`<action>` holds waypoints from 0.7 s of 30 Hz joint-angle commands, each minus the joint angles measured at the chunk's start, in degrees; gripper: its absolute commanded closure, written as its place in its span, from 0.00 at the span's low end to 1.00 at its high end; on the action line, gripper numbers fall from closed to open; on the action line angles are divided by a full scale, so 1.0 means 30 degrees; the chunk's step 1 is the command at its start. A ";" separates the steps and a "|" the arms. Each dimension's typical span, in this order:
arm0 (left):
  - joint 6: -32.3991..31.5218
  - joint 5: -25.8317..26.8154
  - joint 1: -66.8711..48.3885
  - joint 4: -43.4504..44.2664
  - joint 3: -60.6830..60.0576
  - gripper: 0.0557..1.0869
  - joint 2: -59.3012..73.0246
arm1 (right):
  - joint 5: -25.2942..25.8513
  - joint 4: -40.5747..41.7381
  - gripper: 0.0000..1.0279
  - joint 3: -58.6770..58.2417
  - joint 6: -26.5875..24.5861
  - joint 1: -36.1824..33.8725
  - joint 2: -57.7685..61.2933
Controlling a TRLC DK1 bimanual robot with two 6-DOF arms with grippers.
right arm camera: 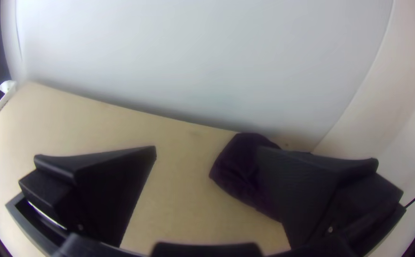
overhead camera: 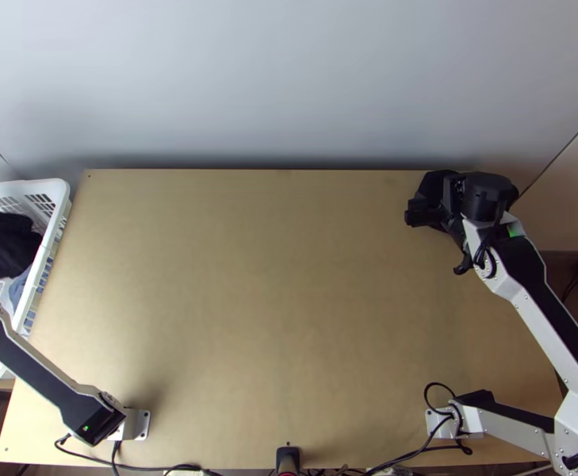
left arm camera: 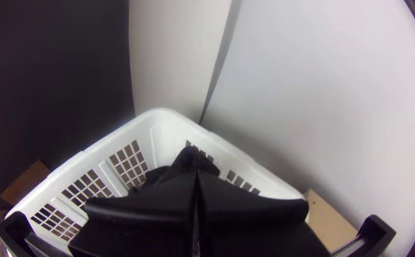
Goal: Fold the t-shirt
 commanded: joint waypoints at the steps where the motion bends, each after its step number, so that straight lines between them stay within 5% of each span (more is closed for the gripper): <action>1: -0.1018 0.1083 -0.0224 -0.1551 -0.0040 0.96 -0.3691 | 0.0005 0.0240 0.05 -0.0275 -0.0056 0.0373 -0.0357; 21: -0.3216 0.0966 -0.5761 -0.4041 -0.0597 0.96 -1.0634 | 0.0005 0.2584 0.05 -0.2971 -0.0027 0.0666 -0.1764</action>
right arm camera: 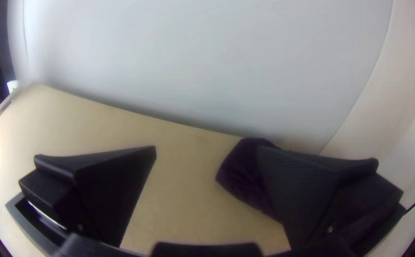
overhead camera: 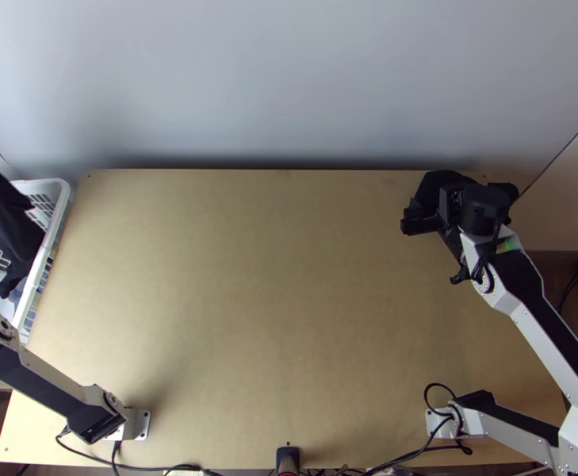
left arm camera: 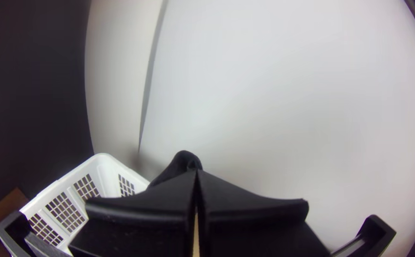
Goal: Fold the t-shirt
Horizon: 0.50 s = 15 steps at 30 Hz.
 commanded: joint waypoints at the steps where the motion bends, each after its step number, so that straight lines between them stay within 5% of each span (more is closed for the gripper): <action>1: -0.0578 -0.0258 -0.2813 -0.0552 -0.0043 0.96 -0.2301 | -0.0002 0.1208 0.05 -0.1303 0.0148 0.0098 -0.0547; 15: -0.1340 -0.3832 -1.1251 -0.1900 0.0426 0.96 -0.4146 | -0.0002 0.2350 0.05 -0.2621 0.0968 0.0449 -0.0928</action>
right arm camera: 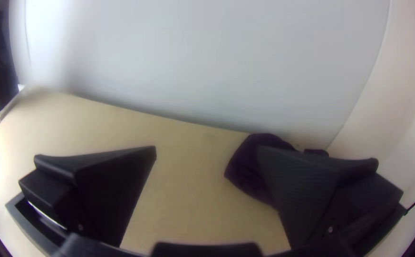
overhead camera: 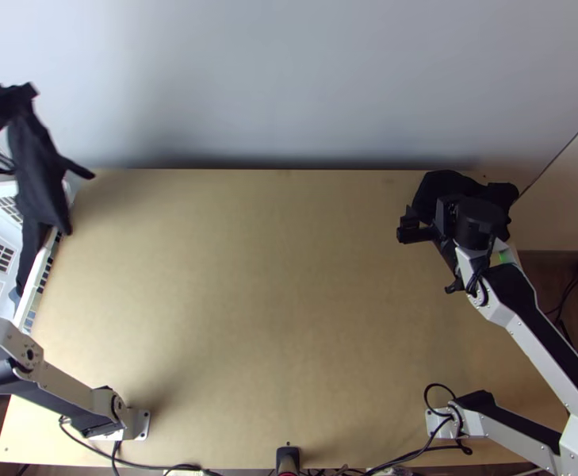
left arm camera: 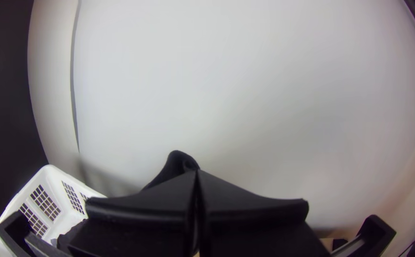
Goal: Fold the t-shirt
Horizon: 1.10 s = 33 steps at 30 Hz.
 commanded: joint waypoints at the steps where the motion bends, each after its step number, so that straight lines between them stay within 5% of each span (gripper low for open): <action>1: -0.0291 -0.1640 -0.3689 -0.0217 0.0557 0.96 -0.0664 | -0.0002 0.0646 0.05 -0.0552 0.0152 0.0056 -0.0148; 9: -0.0525 -0.5155 -0.8641 -0.0715 0.0733 0.96 -0.0693 | -0.0002 0.1378 0.05 -0.2545 0.0885 0.0671 -0.0617; 25: -0.2576 -0.5741 -1.7664 -0.0071 0.0528 0.96 0.1475 | -0.0002 0.3400 0.05 -0.6353 0.2848 0.2282 -0.1115; 33: -0.1873 -0.6181 -2.1062 0.3592 0.0616 0.96 0.3145 | -0.0002 0.3693 0.05 -0.7642 0.2818 0.2224 -0.1994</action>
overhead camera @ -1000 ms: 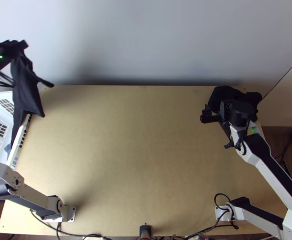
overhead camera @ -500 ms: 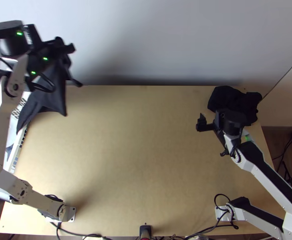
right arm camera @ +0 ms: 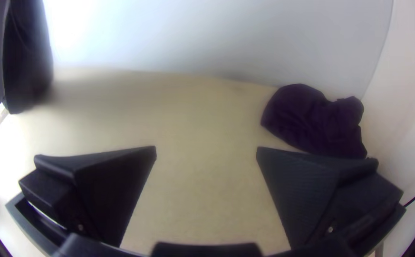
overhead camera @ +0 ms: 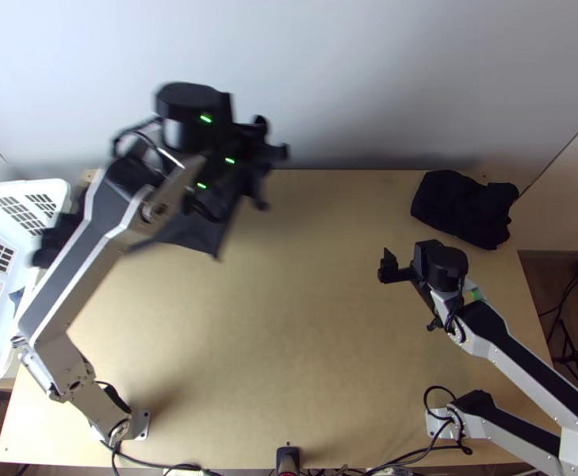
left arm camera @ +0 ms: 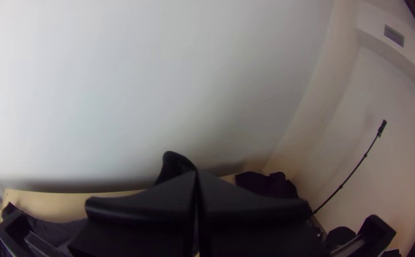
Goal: Fold the t-shirt
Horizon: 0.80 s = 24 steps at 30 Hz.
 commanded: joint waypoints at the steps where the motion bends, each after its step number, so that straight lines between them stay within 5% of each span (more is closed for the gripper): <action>1: 0.0364 -0.0243 -0.3324 0.2661 0.0194 0.96 0.1514 | 0.0005 0.0334 0.05 -0.1261 0.0079 0.0096 -0.0800; 24: -0.0837 -0.0800 -0.7367 1.3266 0.1190 0.96 0.4326 | -0.0024 0.1447 0.05 -0.3546 0.0108 0.0155 -0.1620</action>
